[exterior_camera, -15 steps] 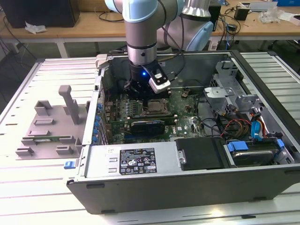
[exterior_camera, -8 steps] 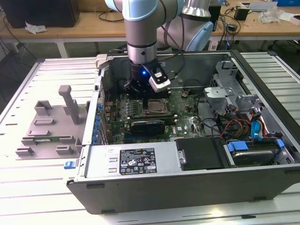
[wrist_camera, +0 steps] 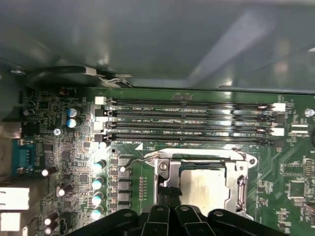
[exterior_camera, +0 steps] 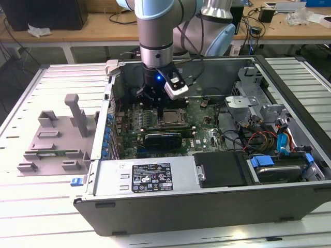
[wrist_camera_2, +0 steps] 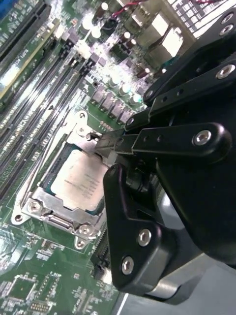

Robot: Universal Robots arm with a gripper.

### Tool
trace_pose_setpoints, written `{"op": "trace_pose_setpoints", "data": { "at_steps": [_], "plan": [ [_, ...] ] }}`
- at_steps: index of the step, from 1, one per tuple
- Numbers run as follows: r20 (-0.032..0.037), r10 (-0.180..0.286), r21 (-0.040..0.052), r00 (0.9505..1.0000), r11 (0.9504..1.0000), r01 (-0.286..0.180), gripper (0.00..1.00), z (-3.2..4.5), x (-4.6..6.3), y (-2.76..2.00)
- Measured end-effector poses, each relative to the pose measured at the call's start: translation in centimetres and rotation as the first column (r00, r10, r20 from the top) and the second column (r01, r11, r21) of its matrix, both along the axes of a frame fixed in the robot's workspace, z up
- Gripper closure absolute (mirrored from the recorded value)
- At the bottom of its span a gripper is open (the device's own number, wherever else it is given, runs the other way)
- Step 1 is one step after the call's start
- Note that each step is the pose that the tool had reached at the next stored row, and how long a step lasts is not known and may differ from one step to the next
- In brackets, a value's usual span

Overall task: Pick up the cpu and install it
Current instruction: 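Close the cpu cover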

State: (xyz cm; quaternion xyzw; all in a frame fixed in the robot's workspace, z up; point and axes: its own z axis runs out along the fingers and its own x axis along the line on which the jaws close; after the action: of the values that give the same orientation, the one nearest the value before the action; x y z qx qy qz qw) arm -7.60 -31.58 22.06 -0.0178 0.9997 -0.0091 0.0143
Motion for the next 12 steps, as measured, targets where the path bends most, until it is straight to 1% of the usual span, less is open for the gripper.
{"op": "trace_pose_setpoints", "data": {
  "at_steps": [2,4,6,7,12],
  "plan": [
    [-0.0001,0.0,-0.0001,1.0,1.0,0.0,0.89,0.79,0.0,0.0],
    [0.0,0.0,-0.0001,1.0,1.0,0.0,0.89,1.23,0.0,0.0],
    [-0.0001,0.0,-0.0004,1.0,1.0,0.0,0.89,2.01,0.0,0.0],
    [0.0,0.0,-0.0006,1.0,1.0,0.0,0.89,2.13,0.0,0.0],
    [0.0,0.0,-0.0011,1.0,1.0,0.0,0.89,2.16,0.0,0.0]
  ]
}}
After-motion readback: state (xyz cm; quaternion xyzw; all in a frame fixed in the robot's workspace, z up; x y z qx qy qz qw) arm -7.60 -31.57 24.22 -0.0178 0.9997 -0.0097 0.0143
